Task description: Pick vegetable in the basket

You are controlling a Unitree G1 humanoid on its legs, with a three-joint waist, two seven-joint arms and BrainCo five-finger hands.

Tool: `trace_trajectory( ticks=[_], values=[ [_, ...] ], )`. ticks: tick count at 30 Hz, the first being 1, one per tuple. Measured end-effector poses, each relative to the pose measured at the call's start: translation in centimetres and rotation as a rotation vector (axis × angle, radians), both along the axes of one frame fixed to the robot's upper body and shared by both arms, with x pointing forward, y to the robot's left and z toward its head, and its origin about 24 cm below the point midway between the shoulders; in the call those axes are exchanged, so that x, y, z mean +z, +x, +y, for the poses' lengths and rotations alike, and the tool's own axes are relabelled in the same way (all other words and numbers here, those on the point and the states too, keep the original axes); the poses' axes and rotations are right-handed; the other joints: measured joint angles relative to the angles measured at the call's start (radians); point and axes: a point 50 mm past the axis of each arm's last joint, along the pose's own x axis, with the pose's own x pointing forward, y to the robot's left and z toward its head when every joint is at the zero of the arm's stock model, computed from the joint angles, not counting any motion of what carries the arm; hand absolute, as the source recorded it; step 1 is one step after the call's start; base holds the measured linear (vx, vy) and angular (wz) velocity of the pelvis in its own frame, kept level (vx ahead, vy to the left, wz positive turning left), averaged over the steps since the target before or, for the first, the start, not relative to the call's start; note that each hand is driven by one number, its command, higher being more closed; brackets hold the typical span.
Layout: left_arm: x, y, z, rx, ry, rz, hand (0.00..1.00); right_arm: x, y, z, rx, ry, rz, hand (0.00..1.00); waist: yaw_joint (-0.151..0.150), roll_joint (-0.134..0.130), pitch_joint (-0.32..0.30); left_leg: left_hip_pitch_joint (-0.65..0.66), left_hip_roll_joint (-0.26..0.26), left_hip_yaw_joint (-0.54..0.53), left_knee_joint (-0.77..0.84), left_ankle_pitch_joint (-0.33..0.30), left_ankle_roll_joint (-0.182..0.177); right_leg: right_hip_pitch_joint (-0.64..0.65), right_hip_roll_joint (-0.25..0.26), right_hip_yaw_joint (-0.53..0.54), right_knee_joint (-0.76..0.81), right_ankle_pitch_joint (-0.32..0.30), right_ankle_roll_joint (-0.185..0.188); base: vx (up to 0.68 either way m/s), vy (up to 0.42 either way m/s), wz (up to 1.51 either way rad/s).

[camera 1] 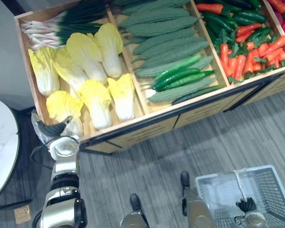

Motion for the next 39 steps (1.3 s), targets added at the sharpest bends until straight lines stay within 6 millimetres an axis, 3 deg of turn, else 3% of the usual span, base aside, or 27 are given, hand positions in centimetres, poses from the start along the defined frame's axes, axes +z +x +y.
trace_trajectory(
  ticks=[22, 29, 30, 39],
  values=[
    [-2.2, 0.6, -0.6, -0.019, -0.058, 0.123, 0.00, 0.2, 0.6, 0.2, 0.008, -0.007, -0.025, 1.00, 0.000, -0.012, 0.028, -0.020, 0.004, 0.027, 0.000, -0.002, -0.001, -0.049, 0.011, 0.029, 0.017, 0.006, -0.002, 0.00, -0.003, -0.03],
    [-1.0, 1.9, -0.6, -0.030, -0.101, 0.100, 0.00, 0.3, 1.0, 0.3, 0.021, -0.006, -0.027, 1.00, 0.002, -0.017, 0.039, -0.043, 0.005, 0.017, 0.001, -0.002, -0.001, -0.065, 0.006, 0.015, 0.018, 0.006, -0.001, 0.00, -0.001, 0.05],
    [-0.6, 2.3, -0.9, -0.036, -0.105, 0.092, 1.00, 0.3, 1.0, 0.3, 0.020, -0.006, -0.024, 1.00, 0.000, -0.015, 0.040, -0.054, 0.003, 0.002, 0.003, -0.001, -0.001, -0.065, 0.003, 0.005, 0.015, 0.006, -0.001, 0.01, -0.001, 0.23],
    [1.0, 4.0, -2.5, -0.110, -0.028, 0.090, 1.00, 0.5, 1.6, 0.4, 0.045, -0.013, -0.024, 1.00, 0.003, -0.016, 0.045, -0.089, -0.012, -0.061, 0.007, 0.011, 0.009, -0.051, -0.025, -0.058, 0.009, 0.006, -0.001, 0.01, 0.005, 0.24]
  ],
)
